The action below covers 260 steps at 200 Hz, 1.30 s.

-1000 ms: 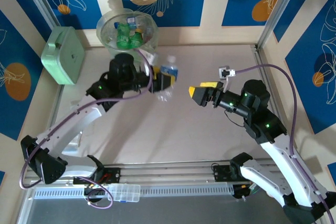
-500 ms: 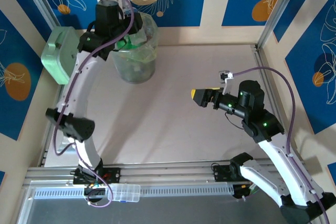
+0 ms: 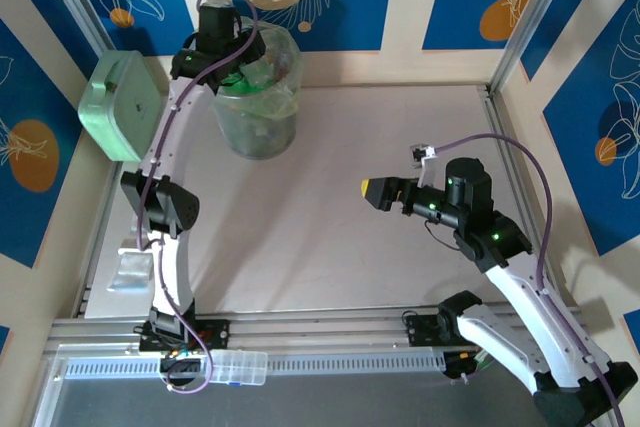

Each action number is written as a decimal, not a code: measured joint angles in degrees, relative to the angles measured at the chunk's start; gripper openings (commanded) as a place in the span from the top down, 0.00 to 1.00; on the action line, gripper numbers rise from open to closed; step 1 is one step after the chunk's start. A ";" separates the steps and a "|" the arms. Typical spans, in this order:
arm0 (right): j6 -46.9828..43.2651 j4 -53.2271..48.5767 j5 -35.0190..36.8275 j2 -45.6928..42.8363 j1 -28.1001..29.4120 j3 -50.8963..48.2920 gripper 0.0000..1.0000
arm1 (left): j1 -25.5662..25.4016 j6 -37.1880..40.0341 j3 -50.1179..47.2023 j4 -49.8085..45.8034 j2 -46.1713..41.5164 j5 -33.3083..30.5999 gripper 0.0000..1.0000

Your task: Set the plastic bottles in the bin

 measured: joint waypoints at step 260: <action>1.88 3.02 -2.14 3.41 0.00 -2.69 0.03 | 0.20 10.29 -3.56 7.82 1.20 -3.48 0.46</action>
